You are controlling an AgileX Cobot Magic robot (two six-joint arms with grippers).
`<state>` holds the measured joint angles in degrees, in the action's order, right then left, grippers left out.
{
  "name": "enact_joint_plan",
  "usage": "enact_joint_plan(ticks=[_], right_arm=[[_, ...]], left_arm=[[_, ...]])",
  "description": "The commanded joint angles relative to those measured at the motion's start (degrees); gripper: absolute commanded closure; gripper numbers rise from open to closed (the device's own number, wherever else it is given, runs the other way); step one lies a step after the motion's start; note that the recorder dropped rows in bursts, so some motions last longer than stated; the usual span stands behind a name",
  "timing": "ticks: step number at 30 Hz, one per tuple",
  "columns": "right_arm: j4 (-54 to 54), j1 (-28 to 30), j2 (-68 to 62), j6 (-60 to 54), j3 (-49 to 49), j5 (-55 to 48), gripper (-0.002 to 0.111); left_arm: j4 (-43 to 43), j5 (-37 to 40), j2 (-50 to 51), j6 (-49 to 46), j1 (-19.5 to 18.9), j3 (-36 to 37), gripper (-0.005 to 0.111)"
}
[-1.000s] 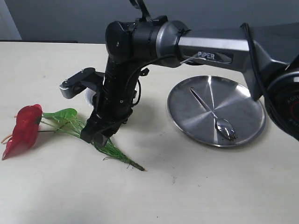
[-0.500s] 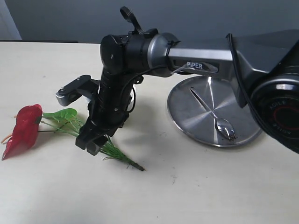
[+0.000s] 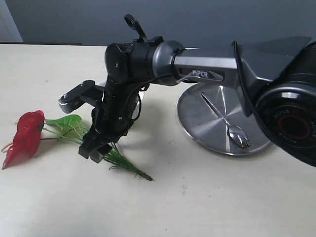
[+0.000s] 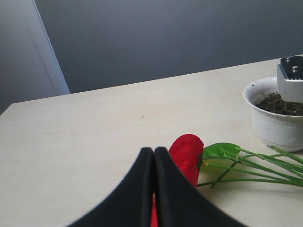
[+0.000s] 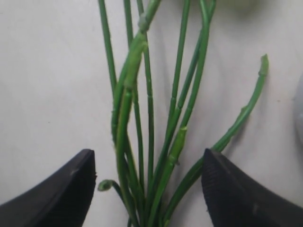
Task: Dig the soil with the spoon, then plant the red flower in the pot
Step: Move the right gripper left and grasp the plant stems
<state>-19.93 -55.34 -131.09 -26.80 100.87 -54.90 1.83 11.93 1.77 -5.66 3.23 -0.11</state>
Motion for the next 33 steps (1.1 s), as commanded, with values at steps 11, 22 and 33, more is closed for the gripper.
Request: enact_joint_plan(ticks=[11, 22, 33], right_arm=[[4.6, -2.7, -2.4, 0.1, -0.5, -4.6, 0.049], [5.6, -3.2, -2.4, 0.1, -0.5, -1.8, 0.049], [8.1, -3.2, -1.7, 0.4, 5.6, -3.8, 0.049]], left_arm=[[-0.1, -0.3, -0.4, 0.1, -0.2, 0.1, 0.106], [-0.1, -0.3, -0.4, 0.1, -0.2, 0.1, 0.106], [-0.1, -0.3, -0.4, 0.1, -0.2, 0.1, 0.106]])
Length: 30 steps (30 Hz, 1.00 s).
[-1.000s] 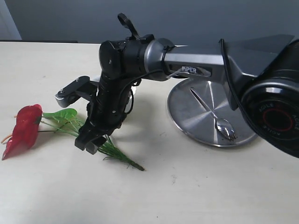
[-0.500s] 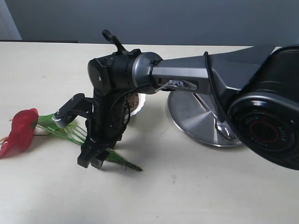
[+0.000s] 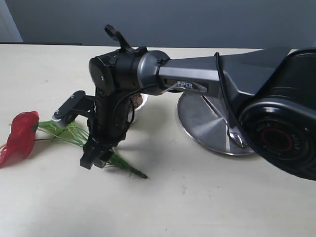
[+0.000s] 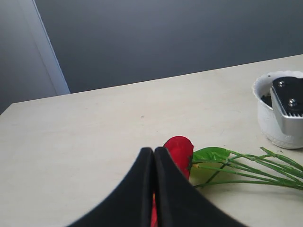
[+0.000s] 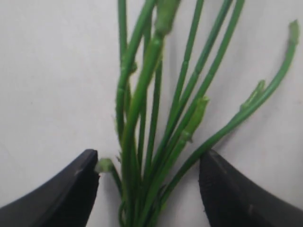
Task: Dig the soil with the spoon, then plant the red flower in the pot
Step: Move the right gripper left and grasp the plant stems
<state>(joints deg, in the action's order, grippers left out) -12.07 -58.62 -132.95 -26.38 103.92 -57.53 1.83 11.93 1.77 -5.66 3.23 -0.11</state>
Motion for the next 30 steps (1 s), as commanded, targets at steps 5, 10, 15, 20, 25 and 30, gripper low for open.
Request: enact_joint_plan(ticks=[5, 10, 15, 20, 25, 30], right_arm=[[0.2, -0.1, 0.1, 0.0, 3.9, -2.2, 0.049], [0.0, -0.2, 0.1, 0.0, 3.9, -3.4, 0.049], [0.0, -0.9, 0.1, 1.1, 3.9, -6.2, 0.049], [-1.2, -1.5, 0.1, 3.1, 3.9, -4.6, 0.049], [0.4, -3.1, 0.1, 3.1, 3.9, -1.6, 0.049], [2.1, -3.1, 0.1, 3.7, 3.9, 0.0, 0.049]], left_arm=[[-0.1, -0.3, -0.4, 0.1, -0.2, 0.1, 0.106], [-0.1, -0.3, -0.4, 0.1, -0.2, 0.1, 0.106], [-0.1, -0.4, -0.4, 0.1, -0.2, 0.1, 0.106], [-0.1, -0.4, -0.4, 0.1, -0.2, 0.1, 0.106], [-0.1, -0.5, -0.4, 0.1, -0.2, 0.1, 0.106], [-0.1, -0.5, -0.4, 0.1, -0.2, 0.1, 0.106]])
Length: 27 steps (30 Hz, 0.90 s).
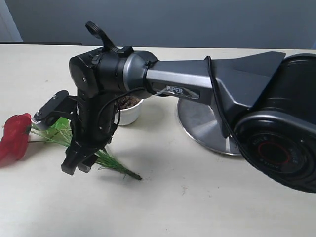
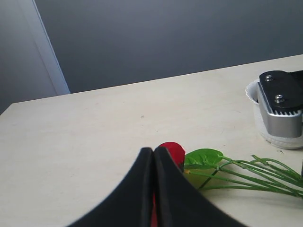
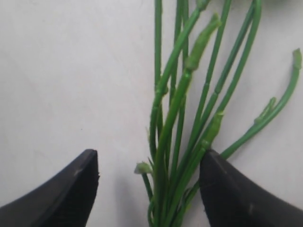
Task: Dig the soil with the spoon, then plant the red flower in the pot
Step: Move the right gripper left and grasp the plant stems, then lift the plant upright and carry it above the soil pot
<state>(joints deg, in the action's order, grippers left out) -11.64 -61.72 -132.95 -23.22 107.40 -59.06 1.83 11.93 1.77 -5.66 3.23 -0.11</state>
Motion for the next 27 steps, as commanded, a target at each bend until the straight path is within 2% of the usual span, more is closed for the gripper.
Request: enact_joint_plan(ticks=[1, 23, 25, 27], right_arm=[[2.7, 0.0, 0.1, 1.0, 0.4, 1.6, 0.049], [6.4, 0.0, -3.3, 2.4, 0.4, 4.6, 0.049], [6.4, 0.0, -3.3, 2.4, 0.4, 4.1, 0.054], [6.4, 0.0, -3.3, 2.4, 0.4, 3.6, 0.066]], left_arm=[[-0.1, -0.5, -0.4, 0.1, -0.2, 0.1, 0.106], [-0.1, -0.5, -0.4, 0.1, -0.2, 0.1, 0.106], [-0.1, -0.5, -0.4, 0.1, -0.2, 0.1, 0.106], [-0.1, -0.5, -0.4, 0.1, -0.2, 0.1, 0.106]])
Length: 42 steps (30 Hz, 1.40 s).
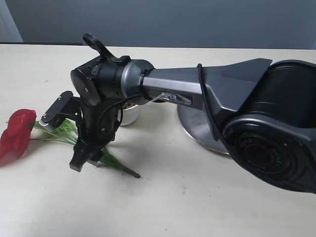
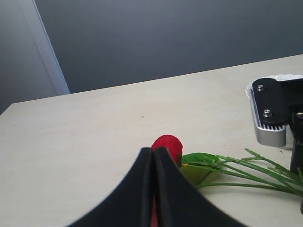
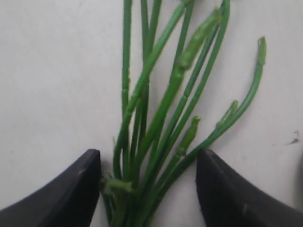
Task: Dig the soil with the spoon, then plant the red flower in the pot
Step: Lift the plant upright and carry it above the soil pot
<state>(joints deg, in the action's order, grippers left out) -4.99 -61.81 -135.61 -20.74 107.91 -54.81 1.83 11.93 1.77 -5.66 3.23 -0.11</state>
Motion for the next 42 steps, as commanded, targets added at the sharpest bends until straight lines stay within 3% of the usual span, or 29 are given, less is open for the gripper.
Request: enact_joint_plan(ticks=[1, 4, 5, 7, 13, 20, 27, 35, 42], right_arm=[[-0.3, 0.1, -0.6, -0.1, -0.1, -0.8, 0.073], [-0.3, 0.1, -0.6, -0.1, -0.1, -0.8, 0.092], [-0.3, 0.1, -0.6, -0.2, -0.1, -0.7, 0.103], [-0.4, 0.1, -0.6, -0.2, -0.1, -0.5, 0.109], [-5.8, 0.1, 3.8, 0.0, -0.1, 2.3, 0.109], [-8.0, 2.3, 14.6, 6.4, -0.1, 21.1, 0.109], [-8.0, 4.8, 15.4, 10.7, -1.2, 36.6, 0.109], [-11.3, 4.6, 19.9, 10.8, -19.1, 73.8, 0.109], [-14.0, 4.7, 24.6, 10.5, -33.0, 90.2, 0.109]], left_arm=[[-0.1, -0.5, -0.4, 0.1, -0.2, 0.1, 0.106], [-0.1, -0.5, -0.4, 0.1, -0.2, 0.1, 0.106], [-0.1, -0.5, -0.4, 0.1, -0.2, 0.1, 0.106], [-0.1, -0.4, -0.4, 0.1, -0.2, 0.1, 0.106], [-0.1, -0.4, -0.4, 0.1, -0.2, 0.1, 0.106], [-0.1, -0.4, -0.4, 0.1, -0.2, 0.1, 0.106], [-0.1, -0.4, -0.4, 0.1, -0.2, 0.1, 0.106], [-0.1, -0.4, -0.4, 0.1, -0.2, 0.1, 0.106], [-0.1, -0.5, -0.4, 0.1, -0.2, 0.1, 0.106]])
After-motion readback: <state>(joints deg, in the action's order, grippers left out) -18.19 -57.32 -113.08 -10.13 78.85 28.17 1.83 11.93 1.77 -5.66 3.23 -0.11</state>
